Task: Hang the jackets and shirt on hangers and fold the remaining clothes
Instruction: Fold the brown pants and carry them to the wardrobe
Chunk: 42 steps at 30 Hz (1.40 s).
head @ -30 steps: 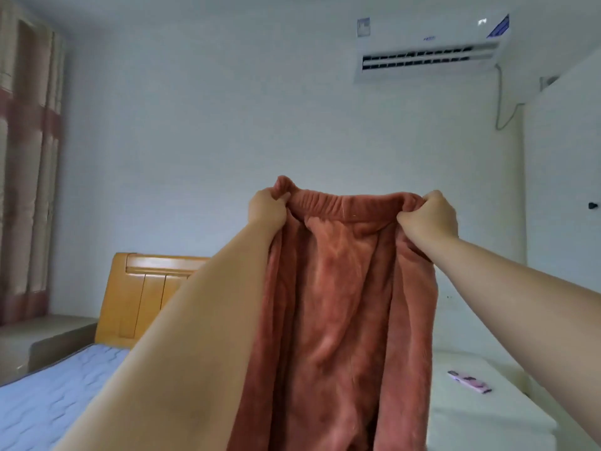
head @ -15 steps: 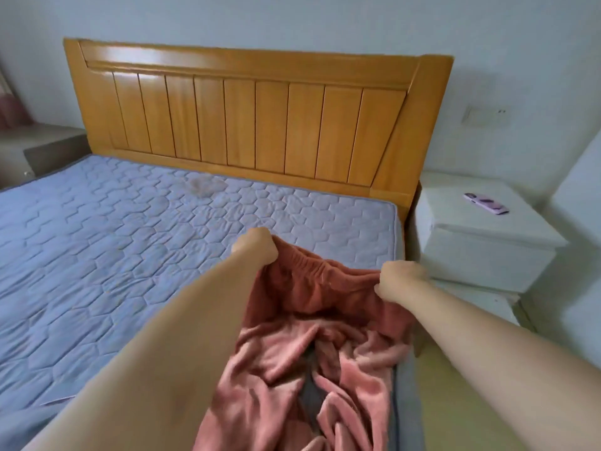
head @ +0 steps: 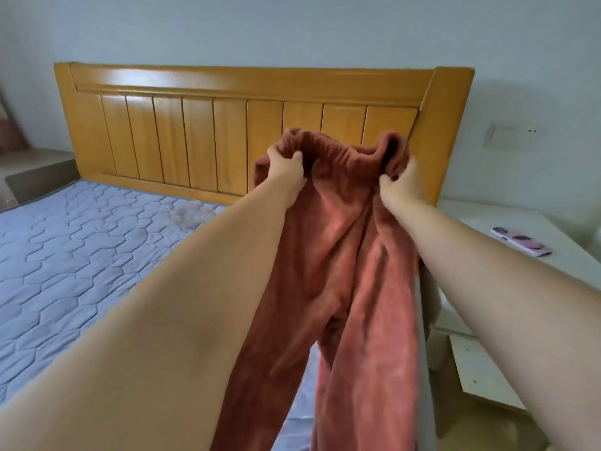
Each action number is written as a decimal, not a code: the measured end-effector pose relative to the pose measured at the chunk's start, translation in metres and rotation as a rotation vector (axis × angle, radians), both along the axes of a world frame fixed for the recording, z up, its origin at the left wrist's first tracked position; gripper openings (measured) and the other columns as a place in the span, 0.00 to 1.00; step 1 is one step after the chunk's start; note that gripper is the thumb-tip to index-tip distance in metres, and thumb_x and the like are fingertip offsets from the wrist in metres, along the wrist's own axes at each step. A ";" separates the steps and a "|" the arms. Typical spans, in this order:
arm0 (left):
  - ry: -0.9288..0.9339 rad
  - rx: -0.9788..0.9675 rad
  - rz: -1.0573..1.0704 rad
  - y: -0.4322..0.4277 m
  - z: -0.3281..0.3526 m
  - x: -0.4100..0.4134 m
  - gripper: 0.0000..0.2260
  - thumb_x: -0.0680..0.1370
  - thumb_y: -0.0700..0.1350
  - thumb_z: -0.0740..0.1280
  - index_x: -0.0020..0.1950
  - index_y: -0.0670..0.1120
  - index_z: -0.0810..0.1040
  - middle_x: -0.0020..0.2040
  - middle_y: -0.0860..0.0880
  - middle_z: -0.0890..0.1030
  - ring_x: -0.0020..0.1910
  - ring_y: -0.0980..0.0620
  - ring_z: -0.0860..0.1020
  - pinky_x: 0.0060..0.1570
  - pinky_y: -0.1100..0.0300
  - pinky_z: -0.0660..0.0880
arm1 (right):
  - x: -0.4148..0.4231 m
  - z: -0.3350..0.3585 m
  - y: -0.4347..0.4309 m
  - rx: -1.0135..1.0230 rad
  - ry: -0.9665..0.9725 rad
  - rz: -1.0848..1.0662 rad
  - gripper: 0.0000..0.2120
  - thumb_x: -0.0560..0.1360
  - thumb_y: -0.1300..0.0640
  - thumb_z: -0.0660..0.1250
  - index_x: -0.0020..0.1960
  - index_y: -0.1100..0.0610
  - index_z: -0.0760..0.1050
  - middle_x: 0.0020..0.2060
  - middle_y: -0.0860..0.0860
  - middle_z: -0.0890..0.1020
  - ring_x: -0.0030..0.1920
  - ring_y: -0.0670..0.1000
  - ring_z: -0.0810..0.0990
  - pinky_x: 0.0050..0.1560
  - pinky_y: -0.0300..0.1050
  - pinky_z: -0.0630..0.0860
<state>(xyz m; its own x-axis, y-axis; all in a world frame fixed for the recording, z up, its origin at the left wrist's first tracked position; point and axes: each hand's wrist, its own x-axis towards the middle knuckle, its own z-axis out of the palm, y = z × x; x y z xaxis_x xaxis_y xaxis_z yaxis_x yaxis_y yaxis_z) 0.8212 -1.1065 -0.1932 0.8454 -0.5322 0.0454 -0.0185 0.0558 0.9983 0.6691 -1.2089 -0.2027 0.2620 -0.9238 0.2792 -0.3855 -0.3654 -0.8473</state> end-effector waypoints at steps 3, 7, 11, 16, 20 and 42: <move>-0.086 0.081 -0.088 -0.009 0.012 -0.012 0.40 0.79 0.45 0.65 0.77 0.57 0.37 0.65 0.51 0.66 0.56 0.51 0.70 0.61 0.52 0.74 | 0.010 -0.004 -0.013 0.084 0.038 0.170 0.41 0.78 0.50 0.63 0.78 0.54 0.37 0.77 0.52 0.53 0.74 0.56 0.60 0.71 0.47 0.58; -0.260 0.343 -0.229 -0.005 -0.061 -0.037 0.43 0.77 0.41 0.67 0.77 0.54 0.37 0.71 0.44 0.68 0.62 0.43 0.75 0.63 0.53 0.72 | 0.002 -0.060 -0.013 0.090 0.062 0.228 0.38 0.77 0.53 0.64 0.78 0.54 0.44 0.75 0.51 0.59 0.72 0.54 0.63 0.68 0.45 0.63; -0.314 0.603 -0.386 0.031 -0.162 -0.072 0.36 0.78 0.41 0.66 0.78 0.47 0.48 0.76 0.48 0.59 0.73 0.49 0.63 0.63 0.64 0.62 | -0.027 -0.154 0.018 0.210 0.226 0.269 0.40 0.74 0.51 0.65 0.78 0.53 0.46 0.75 0.51 0.59 0.73 0.56 0.63 0.72 0.51 0.62; -0.213 0.835 -0.550 0.098 -0.293 -0.121 0.38 0.77 0.46 0.65 0.79 0.47 0.45 0.76 0.45 0.60 0.71 0.46 0.66 0.69 0.55 0.64 | -0.071 -0.251 0.090 0.398 0.500 0.298 0.32 0.78 0.52 0.62 0.76 0.61 0.54 0.73 0.59 0.64 0.72 0.59 0.63 0.71 0.47 0.61; -0.005 0.737 -0.436 0.168 -0.342 -0.167 0.36 0.77 0.41 0.66 0.78 0.45 0.48 0.77 0.47 0.57 0.75 0.50 0.57 0.73 0.60 0.54 | -0.122 -0.307 0.155 0.742 0.416 0.197 0.36 0.76 0.55 0.64 0.78 0.59 0.49 0.74 0.56 0.61 0.72 0.56 0.64 0.71 0.47 0.62; 0.759 0.674 -0.577 0.319 -0.322 -0.243 0.08 0.74 0.39 0.69 0.51 0.38 0.79 0.44 0.40 0.82 0.39 0.46 0.80 0.43 0.52 0.80 | -0.243 -0.323 0.319 1.351 -0.300 0.027 0.15 0.76 0.52 0.69 0.55 0.62 0.78 0.42 0.58 0.85 0.40 0.56 0.84 0.40 0.49 0.81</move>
<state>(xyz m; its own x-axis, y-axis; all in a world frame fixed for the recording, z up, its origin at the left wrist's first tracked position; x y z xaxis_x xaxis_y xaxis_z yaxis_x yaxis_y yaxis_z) 0.5782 -0.7879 -0.5149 0.1588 -0.5698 -0.8063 0.4508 -0.6847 0.5727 0.4265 -0.8901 -0.5253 0.3739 -0.5159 -0.7707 -0.1332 0.7925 -0.5951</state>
